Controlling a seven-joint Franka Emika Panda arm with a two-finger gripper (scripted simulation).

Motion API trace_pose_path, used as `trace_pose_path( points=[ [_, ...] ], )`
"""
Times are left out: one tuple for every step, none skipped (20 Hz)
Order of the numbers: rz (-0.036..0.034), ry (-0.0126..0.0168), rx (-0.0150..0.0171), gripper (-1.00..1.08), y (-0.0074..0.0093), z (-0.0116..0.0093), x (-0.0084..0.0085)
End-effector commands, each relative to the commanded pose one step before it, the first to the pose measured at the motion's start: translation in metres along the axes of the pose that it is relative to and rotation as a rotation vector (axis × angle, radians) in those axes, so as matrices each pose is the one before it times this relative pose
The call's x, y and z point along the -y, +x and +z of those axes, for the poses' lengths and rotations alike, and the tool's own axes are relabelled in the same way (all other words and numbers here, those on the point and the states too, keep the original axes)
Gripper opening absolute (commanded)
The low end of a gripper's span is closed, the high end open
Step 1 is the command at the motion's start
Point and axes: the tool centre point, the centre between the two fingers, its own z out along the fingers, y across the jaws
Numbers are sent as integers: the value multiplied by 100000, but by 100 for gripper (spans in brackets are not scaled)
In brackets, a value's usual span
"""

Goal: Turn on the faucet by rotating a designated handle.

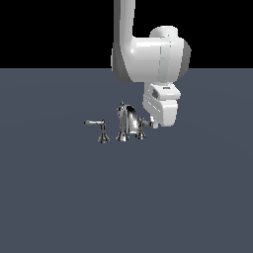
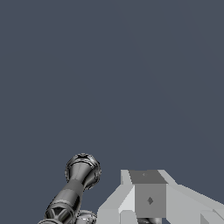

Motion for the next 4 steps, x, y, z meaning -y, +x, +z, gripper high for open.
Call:
trace_pose_path(
  points=[
    [-2149, -230, 734, -100, -2310, -34, -163],
    [0, 0, 0, -100, -355, -21, -187],
    [-39, -49, 29, -100, -378, 12, -175],
    [0, 0, 0, -100, 0, 0, 0]
  ],
)
